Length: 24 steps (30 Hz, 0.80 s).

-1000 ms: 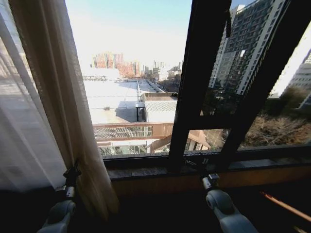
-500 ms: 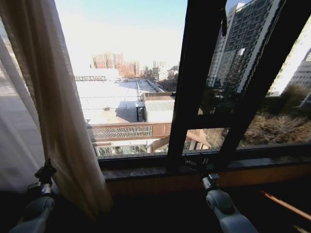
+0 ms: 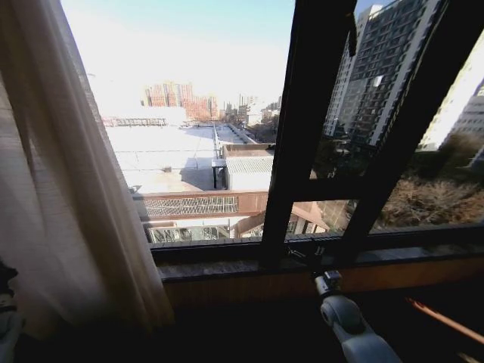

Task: Open the curtains by pulling them apart, changing their state from closed to fully open.

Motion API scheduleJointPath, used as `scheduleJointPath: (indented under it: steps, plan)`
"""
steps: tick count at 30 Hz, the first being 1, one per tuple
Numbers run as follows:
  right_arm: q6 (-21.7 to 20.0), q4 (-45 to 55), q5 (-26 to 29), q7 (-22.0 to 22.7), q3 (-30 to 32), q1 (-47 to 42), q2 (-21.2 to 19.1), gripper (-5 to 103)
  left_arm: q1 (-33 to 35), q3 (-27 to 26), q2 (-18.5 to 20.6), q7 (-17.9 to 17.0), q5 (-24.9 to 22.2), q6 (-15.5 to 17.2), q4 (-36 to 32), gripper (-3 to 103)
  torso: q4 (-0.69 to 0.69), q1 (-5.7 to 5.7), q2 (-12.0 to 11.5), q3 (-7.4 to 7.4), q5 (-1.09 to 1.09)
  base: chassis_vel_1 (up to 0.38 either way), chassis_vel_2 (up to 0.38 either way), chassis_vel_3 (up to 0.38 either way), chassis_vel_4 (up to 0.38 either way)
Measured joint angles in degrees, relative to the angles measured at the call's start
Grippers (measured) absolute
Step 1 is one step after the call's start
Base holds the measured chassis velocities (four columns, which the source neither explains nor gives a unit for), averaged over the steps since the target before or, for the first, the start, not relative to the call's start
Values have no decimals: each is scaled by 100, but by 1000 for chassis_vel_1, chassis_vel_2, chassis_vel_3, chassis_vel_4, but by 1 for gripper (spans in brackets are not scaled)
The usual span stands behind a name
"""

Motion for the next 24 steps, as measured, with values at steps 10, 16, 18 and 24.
scheduleJointPath:
  steps: [10, 16, 18, 24]
  plan:
    - [0, 0, 0, -1, 0, 0, 0, 100, 555, 525, -1254, 69, 651, 182, -1963, 0, 0, 0, 0, 0, 2, 0, 0, 0, 0]
    - [0, 0, 0, -1, -1, 0, 1, 100, 751, 1037, -1851, 35, 1009, 286, -2483, 0, 0, 0, 0, -1, 3, 0, 0, 0, 0]
    - [0, 0, 0, 0, 1, 0, 0, 100, 763, 1074, -1909, 33, 1064, 289, -2514, 0, -1, 0, 0, -1, 0, 0, 0, 0, 0]
    - [0, 0, 0, 0, 0, 0, 1, 100, 729, 1196, -2026, -54, 1291, 316, -2371, -2, 0, 0, 0, 0, 1, 0, 0, 0, 0]
